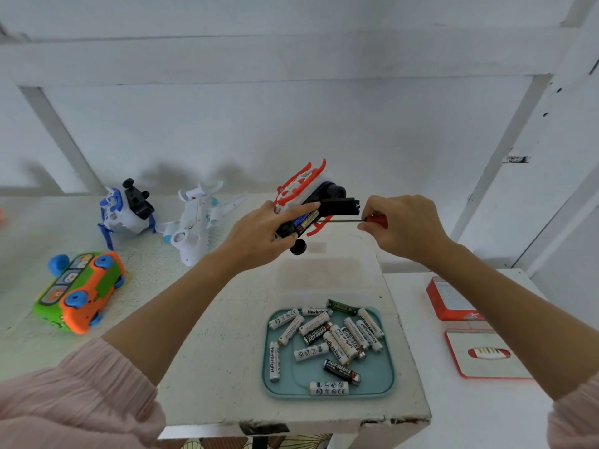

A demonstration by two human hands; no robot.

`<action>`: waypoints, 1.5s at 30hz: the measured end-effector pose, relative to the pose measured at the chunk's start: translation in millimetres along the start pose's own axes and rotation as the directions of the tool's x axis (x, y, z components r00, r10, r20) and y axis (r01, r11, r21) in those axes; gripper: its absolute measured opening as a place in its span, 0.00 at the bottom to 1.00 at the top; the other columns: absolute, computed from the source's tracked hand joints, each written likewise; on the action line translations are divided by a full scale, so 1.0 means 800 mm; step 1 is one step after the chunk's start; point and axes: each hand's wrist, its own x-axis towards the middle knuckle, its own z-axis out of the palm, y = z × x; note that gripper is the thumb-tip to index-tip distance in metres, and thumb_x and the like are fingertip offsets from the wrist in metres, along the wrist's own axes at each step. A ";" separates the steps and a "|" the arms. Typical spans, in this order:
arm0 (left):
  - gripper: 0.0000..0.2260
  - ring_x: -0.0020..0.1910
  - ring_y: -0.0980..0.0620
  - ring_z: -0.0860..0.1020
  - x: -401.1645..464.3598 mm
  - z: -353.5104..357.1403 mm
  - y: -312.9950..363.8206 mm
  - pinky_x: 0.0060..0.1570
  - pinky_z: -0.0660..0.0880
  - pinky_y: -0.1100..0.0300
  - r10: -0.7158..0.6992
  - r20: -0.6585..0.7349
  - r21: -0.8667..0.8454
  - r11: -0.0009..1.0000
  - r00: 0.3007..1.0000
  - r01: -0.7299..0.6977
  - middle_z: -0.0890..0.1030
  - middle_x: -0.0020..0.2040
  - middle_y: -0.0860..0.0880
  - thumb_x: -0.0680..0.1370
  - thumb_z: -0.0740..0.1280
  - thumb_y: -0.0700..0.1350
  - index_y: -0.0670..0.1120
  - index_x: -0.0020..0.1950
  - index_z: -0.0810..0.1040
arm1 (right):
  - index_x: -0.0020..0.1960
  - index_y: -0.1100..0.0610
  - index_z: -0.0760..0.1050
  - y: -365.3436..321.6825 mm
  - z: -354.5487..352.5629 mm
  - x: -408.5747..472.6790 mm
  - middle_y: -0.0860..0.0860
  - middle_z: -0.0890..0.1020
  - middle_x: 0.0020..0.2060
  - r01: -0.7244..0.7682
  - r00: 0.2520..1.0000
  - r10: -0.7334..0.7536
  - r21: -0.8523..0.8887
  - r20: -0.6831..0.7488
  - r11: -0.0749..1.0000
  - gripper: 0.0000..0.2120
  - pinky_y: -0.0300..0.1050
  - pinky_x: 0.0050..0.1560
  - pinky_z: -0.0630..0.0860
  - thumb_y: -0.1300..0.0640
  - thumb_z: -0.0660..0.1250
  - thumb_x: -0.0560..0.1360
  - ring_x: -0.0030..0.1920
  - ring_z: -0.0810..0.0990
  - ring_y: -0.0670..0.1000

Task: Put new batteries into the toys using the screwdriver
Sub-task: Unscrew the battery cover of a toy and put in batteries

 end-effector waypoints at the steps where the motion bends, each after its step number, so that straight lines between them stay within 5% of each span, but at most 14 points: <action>1: 0.25 0.39 0.53 0.67 0.002 0.000 0.001 0.35 0.62 0.66 -0.004 -0.004 -0.012 1.000 1.000 0.004 0.64 0.43 0.53 0.74 0.53 0.54 0.73 0.67 0.51 | 0.36 0.56 0.76 -0.005 0.001 -0.003 0.48 0.75 0.23 0.019 0.999 -0.019 0.002 0.027 1.000 0.08 0.35 0.27 0.61 0.54 0.74 0.67 0.22 0.66 0.48; 9: 0.24 0.40 0.49 0.70 0.010 -0.006 0.003 0.39 0.65 0.66 -0.038 -0.054 -0.095 0.995 0.998 0.032 0.65 0.41 0.54 0.75 0.54 0.55 0.73 0.67 0.53 | 0.37 0.59 0.76 -0.014 -0.009 -0.007 0.49 0.78 0.24 -0.074 0.987 0.071 -0.013 -0.143 0.997 0.08 0.36 0.25 0.64 0.55 0.72 0.67 0.21 0.72 0.52; 15: 0.24 0.42 0.48 0.72 0.008 -0.004 -0.004 0.40 0.67 0.63 -0.063 -0.043 -0.121 0.991 0.997 0.057 0.70 0.45 0.49 0.74 0.54 0.56 0.73 0.68 0.53 | 0.56 0.59 0.70 -0.030 -0.021 -0.001 0.49 0.78 0.39 -0.205 0.974 0.206 -0.016 0.089 0.979 0.13 0.46 0.36 0.73 0.52 0.64 0.77 0.35 0.77 0.54; 22: 0.24 0.43 0.49 0.72 0.006 -0.010 0.004 0.39 0.66 0.64 -0.050 -0.001 -0.086 0.995 0.999 0.049 0.71 0.47 0.48 0.74 0.53 0.56 0.72 0.68 0.53 | 0.46 0.62 0.72 -0.040 -0.032 0.005 0.52 0.77 0.34 -0.177 0.983 0.178 -0.026 0.041 0.984 0.08 0.43 0.31 0.68 0.56 0.65 0.75 0.31 0.73 0.54; 30: 0.25 0.44 0.49 0.70 0.009 -0.009 0.005 0.42 0.68 0.58 -0.026 0.007 -0.070 0.997 1.000 0.026 0.71 0.45 0.48 0.74 0.53 0.54 0.72 0.69 0.55 | 0.46 0.63 0.74 -0.042 -0.033 0.014 0.53 0.76 0.33 -0.145 0.987 0.148 -0.040 0.068 0.989 0.08 0.36 0.29 0.58 0.57 0.65 0.75 0.30 0.70 0.53; 34: 0.24 0.42 0.51 0.69 0.009 -0.005 0.003 0.38 0.65 0.63 -0.014 0.028 -0.021 1.000 1.000 0.015 0.69 0.44 0.49 0.74 0.53 0.54 0.73 0.67 0.53 | 0.45 0.61 0.74 -0.034 -0.036 0.016 0.51 0.73 0.32 -0.159 0.982 0.162 -0.037 0.098 0.987 0.08 0.37 0.28 0.59 0.56 0.65 0.75 0.31 0.69 0.51; 45: 0.25 0.42 0.52 0.66 0.010 0.010 0.000 0.37 0.62 0.59 0.013 0.044 0.015 1.000 0.999 -0.014 0.67 0.42 0.50 0.74 0.54 0.52 0.68 0.70 0.58 | 0.40 0.61 0.76 -0.013 -0.027 0.005 0.51 0.74 0.29 -0.266 0.956 0.253 0.073 0.147 0.961 0.08 0.37 0.30 0.60 0.56 0.69 0.72 0.31 0.69 0.51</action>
